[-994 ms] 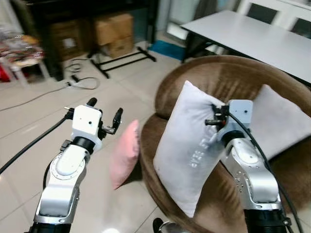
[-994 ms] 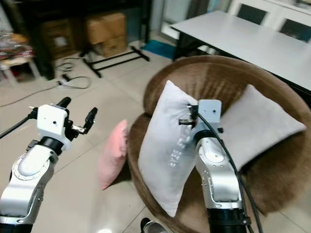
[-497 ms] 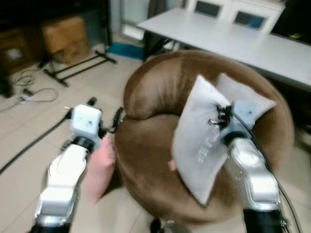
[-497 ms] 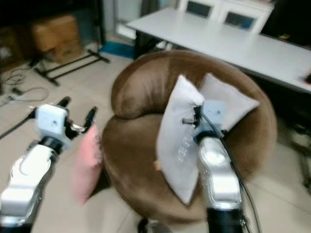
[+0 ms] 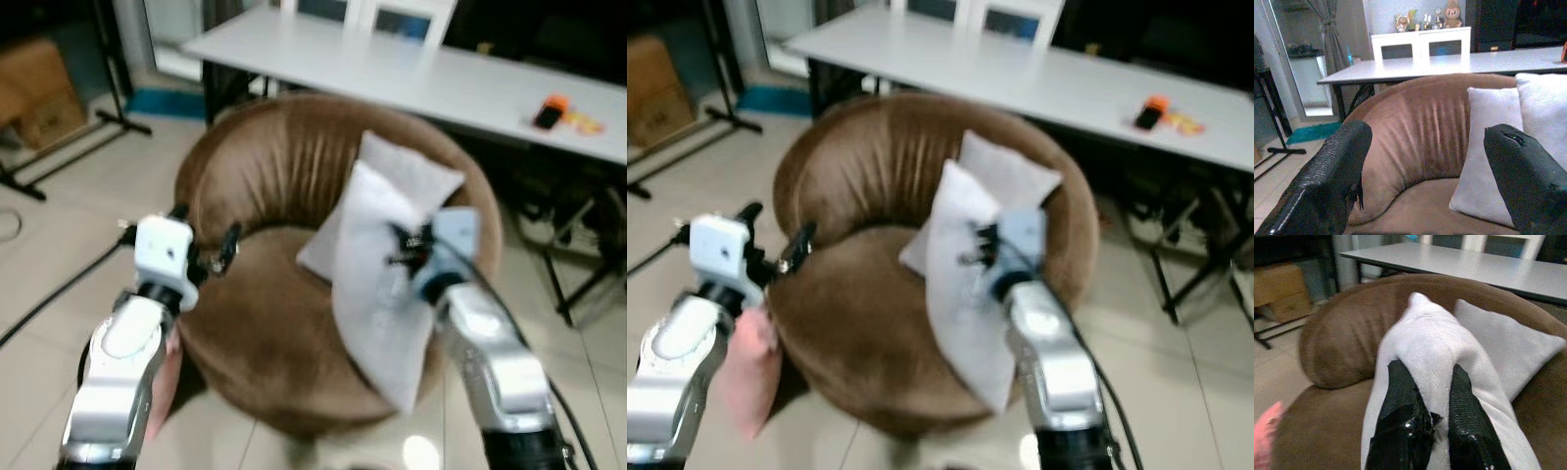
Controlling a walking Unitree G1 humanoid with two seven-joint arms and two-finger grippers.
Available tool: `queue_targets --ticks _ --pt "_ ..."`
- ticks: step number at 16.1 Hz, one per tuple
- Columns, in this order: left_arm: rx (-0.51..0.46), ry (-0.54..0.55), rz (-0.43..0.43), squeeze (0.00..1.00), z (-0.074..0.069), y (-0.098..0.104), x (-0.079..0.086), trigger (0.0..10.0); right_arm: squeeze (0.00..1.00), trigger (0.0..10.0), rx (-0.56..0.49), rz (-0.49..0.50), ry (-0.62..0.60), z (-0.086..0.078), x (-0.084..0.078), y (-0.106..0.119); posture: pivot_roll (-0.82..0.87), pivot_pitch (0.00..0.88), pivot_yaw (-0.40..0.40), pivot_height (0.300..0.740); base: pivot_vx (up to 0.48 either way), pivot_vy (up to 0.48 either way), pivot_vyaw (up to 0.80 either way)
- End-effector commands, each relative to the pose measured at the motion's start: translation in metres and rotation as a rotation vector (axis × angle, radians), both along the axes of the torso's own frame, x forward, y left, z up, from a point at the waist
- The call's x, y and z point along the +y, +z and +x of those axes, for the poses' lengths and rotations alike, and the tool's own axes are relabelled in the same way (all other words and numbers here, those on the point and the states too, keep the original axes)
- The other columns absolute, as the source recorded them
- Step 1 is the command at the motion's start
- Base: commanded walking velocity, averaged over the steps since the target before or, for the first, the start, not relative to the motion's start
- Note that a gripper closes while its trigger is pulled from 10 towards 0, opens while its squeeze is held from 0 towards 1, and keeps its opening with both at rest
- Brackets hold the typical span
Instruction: Move the pillow to the sofa from floor
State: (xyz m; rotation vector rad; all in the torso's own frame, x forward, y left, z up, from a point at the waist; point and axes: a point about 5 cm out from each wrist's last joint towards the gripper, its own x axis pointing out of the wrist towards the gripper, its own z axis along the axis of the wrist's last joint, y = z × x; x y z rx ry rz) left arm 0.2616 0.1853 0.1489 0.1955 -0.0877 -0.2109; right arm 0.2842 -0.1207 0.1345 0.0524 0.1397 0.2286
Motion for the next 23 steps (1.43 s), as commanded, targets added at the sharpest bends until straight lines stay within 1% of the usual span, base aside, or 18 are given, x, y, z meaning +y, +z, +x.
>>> queue_targets --ticks 1,4,7,11,14,15,16,17,20,21,22,23 --pt "-0.009 -0.031 -0.015 0.00 -0.001 0.003 -0.006 10.0 0.00 10.0 -0.046 -0.003 -0.018 0.002 -0.008 0.011 0.04 0.000 -0.063 0.740 0.326 0.000 0.00" --pt "-0.001 -0.042 -0.009 0.00 -0.003 0.001 -0.006 10.0 0.00 10.0 -0.043 0.006 -0.005 0.001 -0.008 0.011 0.04 0.000 -0.063 0.740 0.333 0.000 0.00" --pt "0.009 -0.050 0.002 0.00 -0.005 -0.001 -0.005 10.0 0.00 10.0 -0.053 0.006 0.012 0.001 -0.006 0.012 0.04 0.000 -0.063 0.740 0.334 0.000 -0.76" --pt "0.020 -0.058 0.016 0.00 -0.007 -0.004 -0.005 10.0 0.00 10.0 -0.058 0.012 0.044 0.001 -0.003 0.014 0.04 0.000 -0.068 0.740 0.321 0.000 0.00" --pt "0.041 -0.077 0.032 0.00 -0.009 -0.007 -0.005 10.0 0.00 10.0 -0.045 0.053 0.086 0.001 0.000 0.016 0.05 0.000 -0.072 0.740 0.000 0.000 0.00" --pt "0.054 -0.097 0.041 0.00 -0.011 -0.008 -0.005 10.0 0.00 10.0 -0.029 0.089 0.108 0.001 0.002 0.017 0.05 0.000 -0.074 0.740 0.000 0.000 0.00" --pt "0.083 -0.150 0.066 0.00 -0.015 -0.010 -0.005 10.0 0.00 10.0 -0.023 0.109 0.141 0.002 0.004 0.020 0.05 0.000 -0.076 0.740 0.000 0.000 0.00" --pt "0.105 -0.190 0.086 0.00 -0.018 -0.012 -0.005 10.0 0.00 10.0 -0.021 0.112 0.162 0.003 0.007 0.021 0.05 0.000 -0.077 0.740 0.000 0.000 0.00" --pt "0.154 -0.248 0.145 0.00 -0.025 -0.017 0.001 10.0 0.00 10.0 -0.023 0.146 0.268 0.004 0.016 0.029 0.06 0.000 -0.080 0.740 0.000 0.000 0.00" --pt "0.160 -0.257 0.150 0.00 -0.025 -0.017 0.002 10.0 0.00 10.0 -0.020 0.151 0.289 0.005 0.019 0.031 0.06 0.000 -0.079 0.740 0.000 0.000 0.00" --pt "0.183 -0.300 0.168 0.00 -0.029 -0.017 0.004 10.0 0.00 10.0 0.003 0.167 0.350 0.006 0.026 0.035 0.06 0.000 -0.079 0.740 0.000 0.000 0.00" --pt "0.203 -0.323 0.179 0.00 -0.031 -0.018 0.005 10.0 0.00 10.0 0.009 0.176 0.378 0.007 0.030 0.038 0.06 0.000 -0.079 0.740 0.000 0.000 0.00"
